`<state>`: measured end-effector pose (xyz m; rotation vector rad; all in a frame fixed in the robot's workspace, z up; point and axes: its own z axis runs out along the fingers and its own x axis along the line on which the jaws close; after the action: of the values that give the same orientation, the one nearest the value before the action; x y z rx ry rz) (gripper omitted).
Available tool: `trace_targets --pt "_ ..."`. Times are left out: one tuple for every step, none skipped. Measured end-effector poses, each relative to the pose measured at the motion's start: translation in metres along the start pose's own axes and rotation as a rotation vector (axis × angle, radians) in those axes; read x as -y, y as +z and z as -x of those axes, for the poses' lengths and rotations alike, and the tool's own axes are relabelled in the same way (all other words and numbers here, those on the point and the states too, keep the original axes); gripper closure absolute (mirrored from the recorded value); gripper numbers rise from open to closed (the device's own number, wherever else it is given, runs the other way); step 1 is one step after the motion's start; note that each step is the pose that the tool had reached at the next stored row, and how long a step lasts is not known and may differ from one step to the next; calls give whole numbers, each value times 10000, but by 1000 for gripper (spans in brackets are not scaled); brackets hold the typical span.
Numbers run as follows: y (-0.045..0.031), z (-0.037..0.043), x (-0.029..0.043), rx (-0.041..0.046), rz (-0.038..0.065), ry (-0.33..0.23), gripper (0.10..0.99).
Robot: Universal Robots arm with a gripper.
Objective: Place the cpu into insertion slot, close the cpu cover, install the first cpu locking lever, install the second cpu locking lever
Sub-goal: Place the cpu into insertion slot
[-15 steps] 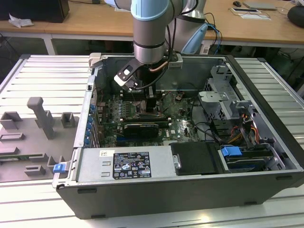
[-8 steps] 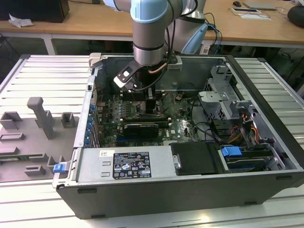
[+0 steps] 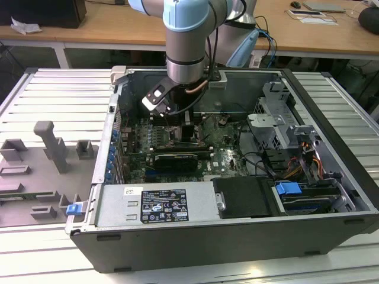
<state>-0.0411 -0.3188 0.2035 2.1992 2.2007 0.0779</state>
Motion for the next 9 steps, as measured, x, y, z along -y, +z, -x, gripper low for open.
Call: trace_targets --pt "6 0 0 4 0 17 545" --pt "8 0 0 6 0 28 545" --pt "10 0 -1 8 0 38 545" --pt "12 0 -1 8 0 46 545" --pt "14 0 -3 8 0 48 545" --pt "17 0 -6 7 0 51 545" --pt "22 0 -7 7 0 54 545" --pt "27 0 -7 7 0 55 545" --pt "32 0 -6 8 0 55 545"
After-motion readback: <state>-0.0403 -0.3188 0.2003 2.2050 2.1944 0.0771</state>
